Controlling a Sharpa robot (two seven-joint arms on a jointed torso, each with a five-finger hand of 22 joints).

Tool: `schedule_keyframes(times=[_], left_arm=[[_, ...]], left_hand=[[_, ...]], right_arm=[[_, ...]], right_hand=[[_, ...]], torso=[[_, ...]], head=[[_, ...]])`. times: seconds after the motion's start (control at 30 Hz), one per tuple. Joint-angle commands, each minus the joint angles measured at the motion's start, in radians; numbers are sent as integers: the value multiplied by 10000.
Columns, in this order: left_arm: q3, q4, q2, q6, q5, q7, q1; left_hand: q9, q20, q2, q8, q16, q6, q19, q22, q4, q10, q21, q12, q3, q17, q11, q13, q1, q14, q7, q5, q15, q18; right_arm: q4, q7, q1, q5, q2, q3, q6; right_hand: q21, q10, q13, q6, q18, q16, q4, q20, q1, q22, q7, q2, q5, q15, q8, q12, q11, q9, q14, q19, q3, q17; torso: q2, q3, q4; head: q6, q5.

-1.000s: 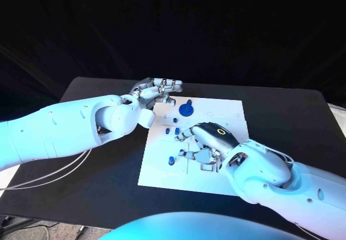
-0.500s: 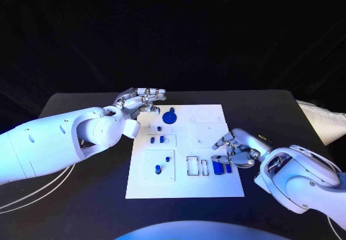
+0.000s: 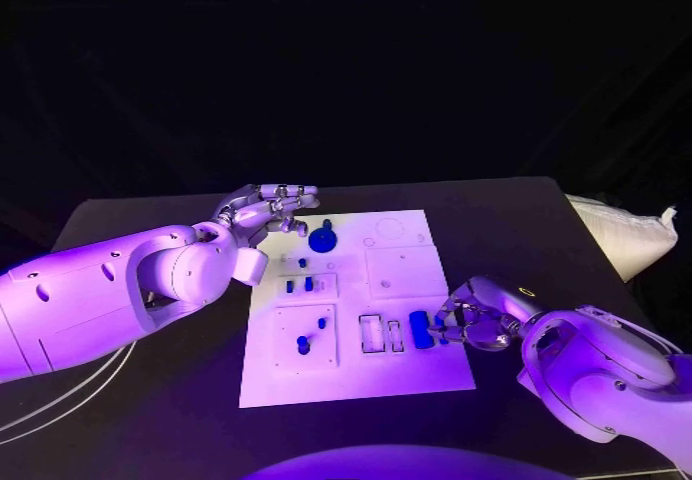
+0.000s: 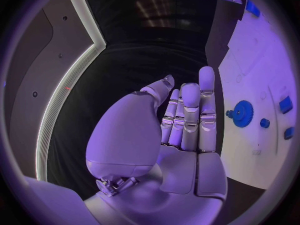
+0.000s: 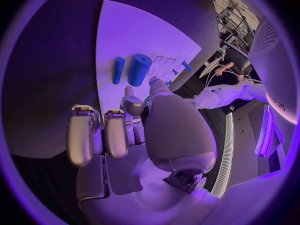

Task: Assemble the parts on the task board

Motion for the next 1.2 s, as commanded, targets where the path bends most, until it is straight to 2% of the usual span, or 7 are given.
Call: schedule_keyframes(times=[0.03, 0.13, 0.33, 0.5, 0.67, 0.97, 1.2], left_arm=[[3, 12, -13, 207, -28, 43, -2], [1, 11, -18, 205, -28, 43, -5], [0, 13, -3, 221, -28, 38, -6], [-1, 5, 6, 232, -28, 32, -7], [-1, 6, 10, 249, -28, 26, -8], [-1, 16, -12, 279, -28, -7, -9], [0, -1, -20, 306, -28, -31, -9]], left_hand=[[10, 48, 44, 41, 61, -65, 8, 13, -65, -68, -42, 51, -3, -10, 34, -14, -4, -94, -29, 29, -3, 91], [10, 48, 44, 41, 61, -65, 8, 13, -65, -68, -42, 51, -3, -10, 34, -14, -4, -94, -29, 29, -3, 91], [10, 49, 46, 43, 61, -65, 7, 13, -63, -69, -43, 56, -5, -14, 34, -13, -9, -96, -30, 29, -2, 91], [12, 51, 51, 51, 62, -65, 5, 14, -59, -69, -44, 69, -13, -23, 34, -13, -22, -100, -30, 28, 0, 90], [12, 51, 51, 51, 62, -65, 5, 14, -59, -69, -44, 69, -13, -23, 34, -13, -22, -100, -30, 28, 0, 90], [12, 51, 51, 51, 62, -65, 5, 14, -59, -69, -44, 69, -13, -23, 34, -13, -22, -100, -30, 28, 0, 90], [12, 51, 51, 51, 62, -65, 5, 14, -59, -69, -44, 69, -13, -23, 34, -13, -22, -100, -30, 28, 0, 90]], right_arm=[[-6, -414, -45, -777, 74, 1, 217], [-31, -435, -64, -878, 194, 1, 153], [-148, -452, -73, -927, 409, 1, 241], [-287, -454, -93, -939, 642, 0, 382], [-492, -454, -148, -959, 849, -1, 563], [-874, -471, -263, -1093, 1146, -3, 898], [-1141, -460, -331, -1069, 1420, -5, 940]], right_hand=[[32, -67, 94, -54, -138, 62, 1, 53, -145, 11, -13, 2, -40, -15, 66, 67, -4, 34, 656, -5, -96, 459], [39, -49, 221, -66, -140, 70, 5, 52, -218, 23, -19, 42, -57, -18, 113, 136, -8, 74, 658, -3, -196, 472], [41, -41, 305, -81, -140, 70, 7, 51, -271, 27, -22, 75, -66, -19, 146, 175, -8, 106, 658, -4, -269, 472], [38, -30, 366, -89, -139, 73, 6, 51, -298, 21, -23, 89, -74, -19, 165, 212, -9, 123, 658, -8, -309, 478], [43, -2, 477, -75, -141, 77, -5, 51, -286, 32, -33, 130, -77, -22, 206, 287, -16, 155, 659, -7, -339, 486], [47, 26, 620, -59, -141, 79, -18, 44, -205, 39, -50, 233, -56, -33, 279, 366, -31, 218, 660, -10, -369, 488], [62, 31, 681, -49, -146, 87, -28, 39, -145, 67, -60, 273, -28, -39, 319, 389, -39, 255, 662, -2, -387, 502]], torso=[[15, -16, -9], [9, -21, -24], [15, -33, -13], [19, -21, -18], [16, -37, 14], [25, -33, 33], [17, -38, 51]], head=[[-37, 50], [-58, 58], [-84, 45], [-127, 71], [-165, 81], [-209, 125], [-244, 113]])
